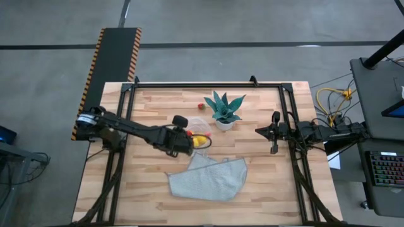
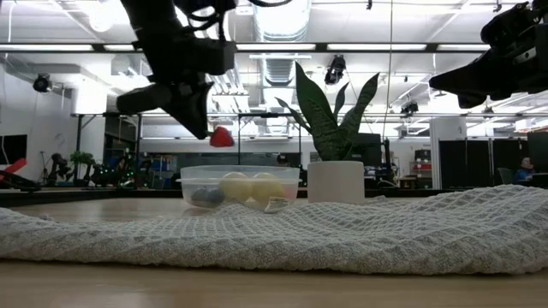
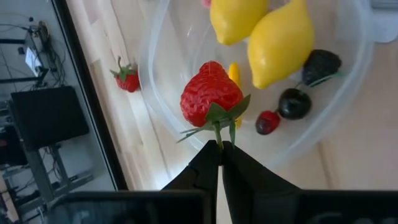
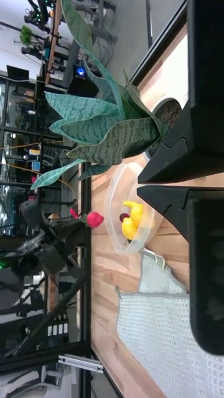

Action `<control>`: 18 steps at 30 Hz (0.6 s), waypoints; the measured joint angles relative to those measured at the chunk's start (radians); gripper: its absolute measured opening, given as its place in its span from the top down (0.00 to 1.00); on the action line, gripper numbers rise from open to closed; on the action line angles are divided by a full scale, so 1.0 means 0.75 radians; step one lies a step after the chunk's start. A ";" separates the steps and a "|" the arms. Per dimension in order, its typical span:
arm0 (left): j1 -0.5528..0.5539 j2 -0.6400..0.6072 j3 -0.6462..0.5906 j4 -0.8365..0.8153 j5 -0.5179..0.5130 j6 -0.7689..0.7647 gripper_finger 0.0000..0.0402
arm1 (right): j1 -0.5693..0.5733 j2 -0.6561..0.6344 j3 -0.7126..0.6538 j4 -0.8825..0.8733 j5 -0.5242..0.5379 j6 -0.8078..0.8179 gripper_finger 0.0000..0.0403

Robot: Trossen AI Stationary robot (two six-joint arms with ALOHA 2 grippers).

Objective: Pick and placing Produce into tupperware
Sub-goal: Put the bottom red strawberry into the container

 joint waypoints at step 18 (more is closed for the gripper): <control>0.126 0.000 -0.017 0.045 0.187 0.111 1.00 | 0.000 0.000 0.000 -0.011 0.000 -0.001 0.98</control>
